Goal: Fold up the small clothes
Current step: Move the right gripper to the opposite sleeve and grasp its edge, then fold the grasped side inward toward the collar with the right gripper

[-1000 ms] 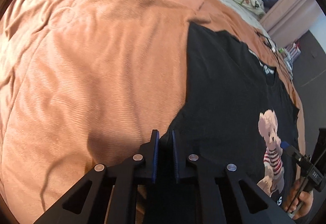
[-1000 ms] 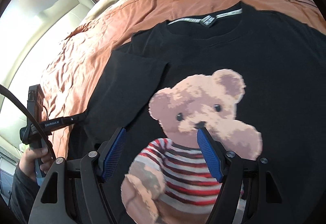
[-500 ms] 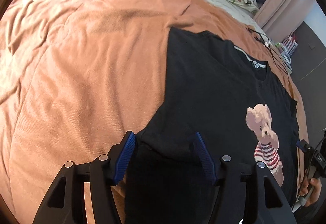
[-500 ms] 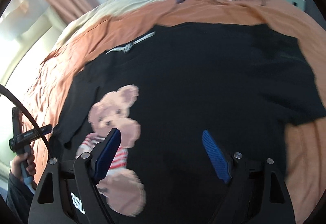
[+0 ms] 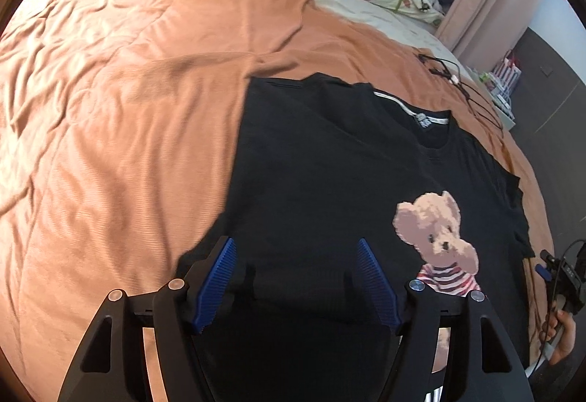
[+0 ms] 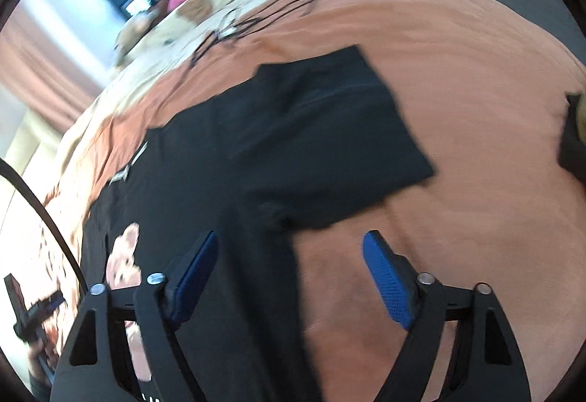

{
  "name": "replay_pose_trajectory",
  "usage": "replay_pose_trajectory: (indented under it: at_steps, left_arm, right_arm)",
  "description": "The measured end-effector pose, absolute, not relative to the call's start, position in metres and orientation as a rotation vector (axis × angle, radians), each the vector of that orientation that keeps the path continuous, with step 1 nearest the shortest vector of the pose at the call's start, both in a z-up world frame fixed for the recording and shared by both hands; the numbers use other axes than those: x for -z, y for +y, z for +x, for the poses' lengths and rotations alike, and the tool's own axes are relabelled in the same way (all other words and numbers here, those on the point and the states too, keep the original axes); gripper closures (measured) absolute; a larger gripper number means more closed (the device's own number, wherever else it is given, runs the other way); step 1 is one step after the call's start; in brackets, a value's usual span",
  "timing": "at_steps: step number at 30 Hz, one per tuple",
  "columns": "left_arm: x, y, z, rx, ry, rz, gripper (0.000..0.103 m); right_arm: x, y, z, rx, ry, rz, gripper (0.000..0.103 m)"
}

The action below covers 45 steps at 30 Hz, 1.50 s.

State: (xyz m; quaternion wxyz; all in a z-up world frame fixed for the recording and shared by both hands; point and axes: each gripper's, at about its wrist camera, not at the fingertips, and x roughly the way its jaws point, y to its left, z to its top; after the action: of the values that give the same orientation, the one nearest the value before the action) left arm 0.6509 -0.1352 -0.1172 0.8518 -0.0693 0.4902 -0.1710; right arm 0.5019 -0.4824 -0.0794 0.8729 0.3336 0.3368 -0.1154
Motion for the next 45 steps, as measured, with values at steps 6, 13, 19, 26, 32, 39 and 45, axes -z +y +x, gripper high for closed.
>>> replay_pose_trajectory:
  at_steps: [6, 13, 19, 26, 32, 39, 45]
  left_arm:
    - [0.120, -0.160, 0.647, 0.399, 1.035, -0.120, 0.032]
    - [0.122, -0.176, 0.646, 0.419, 1.034, -0.106, 0.032]
    - [0.122, -0.184, 0.646, 0.426, 1.032, -0.095, 0.032]
    - [0.121, -0.190, 0.645, 0.435, 1.030, -0.090, 0.032]
    - [0.119, -0.187, 0.645, 0.432, 1.032, -0.104, 0.032]
    - [0.112, -0.178, 0.643, 0.422, 1.023, -0.107, 0.032]
    - [0.111, -0.172, 0.643, 0.418, 1.025, -0.122, 0.032]
  right_arm:
    - [0.091, -0.493, 0.497, 0.277, 0.678, 0.802, 0.044]
    - [0.112, -0.516, 0.499, 0.297, 0.623, 0.934, 0.061]
    - [0.117, -0.525, 0.505, 0.326, 0.584, 0.966, 0.082]
    - [0.077, -0.512, 0.517, 0.264, 0.525, 0.824, 0.101]
    - [0.036, -0.482, 0.526, 0.167, 0.500, 0.675, 0.101]
    - [0.015, -0.449, 0.535, 0.050, 0.512, 0.548, 0.101]
    - [0.018, -0.421, 0.543, -0.068, 0.580, 0.409, 0.101]
